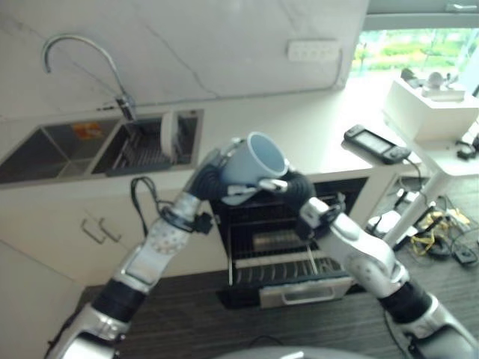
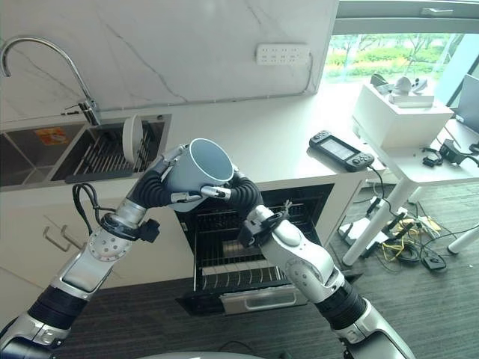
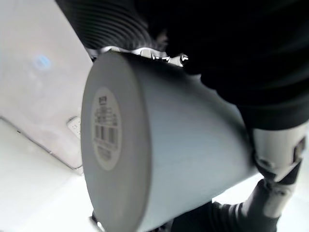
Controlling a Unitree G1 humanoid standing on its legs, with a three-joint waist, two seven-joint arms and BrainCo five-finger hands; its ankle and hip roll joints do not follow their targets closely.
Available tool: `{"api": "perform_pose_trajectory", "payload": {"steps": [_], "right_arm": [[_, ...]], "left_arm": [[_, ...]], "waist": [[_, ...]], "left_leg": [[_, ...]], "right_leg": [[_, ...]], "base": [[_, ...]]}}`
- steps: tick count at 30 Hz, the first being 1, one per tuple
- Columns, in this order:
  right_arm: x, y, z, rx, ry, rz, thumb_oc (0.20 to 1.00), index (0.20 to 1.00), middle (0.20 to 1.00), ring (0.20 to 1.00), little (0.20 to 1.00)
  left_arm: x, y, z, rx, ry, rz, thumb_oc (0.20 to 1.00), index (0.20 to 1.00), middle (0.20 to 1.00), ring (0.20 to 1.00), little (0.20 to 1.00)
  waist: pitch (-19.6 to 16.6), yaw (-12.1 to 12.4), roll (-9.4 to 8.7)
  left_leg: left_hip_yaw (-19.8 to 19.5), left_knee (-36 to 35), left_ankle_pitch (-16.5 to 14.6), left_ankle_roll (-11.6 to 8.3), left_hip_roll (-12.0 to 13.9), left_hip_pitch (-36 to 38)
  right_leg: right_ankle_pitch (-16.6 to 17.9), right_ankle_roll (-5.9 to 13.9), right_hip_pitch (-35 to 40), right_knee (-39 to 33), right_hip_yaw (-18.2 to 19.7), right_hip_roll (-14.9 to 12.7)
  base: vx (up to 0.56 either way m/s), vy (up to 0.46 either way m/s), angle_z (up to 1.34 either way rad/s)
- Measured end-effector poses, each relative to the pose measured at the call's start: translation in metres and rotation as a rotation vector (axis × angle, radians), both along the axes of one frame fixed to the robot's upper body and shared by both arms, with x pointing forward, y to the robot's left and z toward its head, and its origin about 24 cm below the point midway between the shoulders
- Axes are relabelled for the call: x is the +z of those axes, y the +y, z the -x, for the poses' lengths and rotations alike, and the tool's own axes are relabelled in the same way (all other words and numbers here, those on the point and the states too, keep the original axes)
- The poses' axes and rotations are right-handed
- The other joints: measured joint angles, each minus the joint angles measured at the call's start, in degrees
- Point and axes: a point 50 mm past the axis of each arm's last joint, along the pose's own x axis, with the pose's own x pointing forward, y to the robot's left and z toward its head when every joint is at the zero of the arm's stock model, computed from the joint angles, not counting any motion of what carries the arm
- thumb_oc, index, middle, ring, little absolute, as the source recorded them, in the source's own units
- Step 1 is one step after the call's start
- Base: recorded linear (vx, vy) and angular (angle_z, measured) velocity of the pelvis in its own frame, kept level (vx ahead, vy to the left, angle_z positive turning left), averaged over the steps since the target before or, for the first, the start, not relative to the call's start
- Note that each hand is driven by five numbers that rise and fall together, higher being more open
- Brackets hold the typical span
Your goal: Place the dishes in the dishwasher.
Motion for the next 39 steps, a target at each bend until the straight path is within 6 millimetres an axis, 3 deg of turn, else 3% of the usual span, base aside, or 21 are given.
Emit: {"api": "perform_pose_trajectory", "payload": {"steps": [3,11,14,17,39], "right_arm": [[0.007,0.000,0.000,-0.042,-0.020,-0.051,1.000,1.000,1.000,1.000,1.000],[0.008,-0.001,-0.001,-0.081,0.018,-0.079,1.000,1.000,1.000,1.000,1.000],[0.002,-0.003,-0.004,-0.111,0.048,-0.065,1.000,1.000,1.000,1.000,1.000],[-0.006,-0.005,-0.008,-0.137,0.081,-0.039,1.000,1.000,1.000,1.000,1.000],[-0.014,-0.004,-0.006,-0.136,0.097,0.023,1.000,1.000,1.000,1.000,1.000]], "left_arm": [[0.001,-0.028,0.004,0.020,0.036,0.160,0.200,0.200,0.200,0.200,0.200],[-0.004,-0.042,0.005,0.084,0.061,0.208,0.200,0.200,0.200,0.200,0.200],[-0.025,-0.050,0.001,0.152,0.068,0.193,0.200,0.200,0.200,0.200,0.200],[-0.041,-0.049,-0.003,0.199,0.058,0.118,0.200,0.200,0.200,0.200,0.200],[-0.052,-0.042,-0.003,0.248,-0.072,-0.105,0.200,0.200,0.200,0.200,0.200]], "waist": [[0.03,0.74,-0.26],[0.11,0.62,-2.14],[0.01,0.50,-3.53],[0.02,-0.34,-3.80],[-1.27,-0.85,-2.01]], "left_leg": [[-0.11,0.01,0.05,-0.02,0.01,-0.13],[-0.14,0.00,0.15,-0.18,0.23,-0.31],[0.00,0.00,0.15,-0.18,0.11,-0.37],[0.17,0.00,0.15,-0.18,0.07,-0.43],[0.51,0.01,0.17,-0.16,-0.06,0.09]], "right_leg": [[0.00,0.00,-0.08,0.01,-0.10,0.07],[-0.01,-0.01,-0.27,0.00,-0.12,0.33],[-0.01,-0.01,-0.81,0.01,0.04,0.31],[0.00,-0.01,-0.71,0.01,0.26,0.28],[0.16,-0.05,-0.40,0.02,0.83,0.27]], "base": [[-0.02,-0.040,0.01],[0.00,-0.009,0.00],[0.00,-0.003,-0.01],[0.01,-0.006,-0.04],[0.00,0.000,0.00]]}}
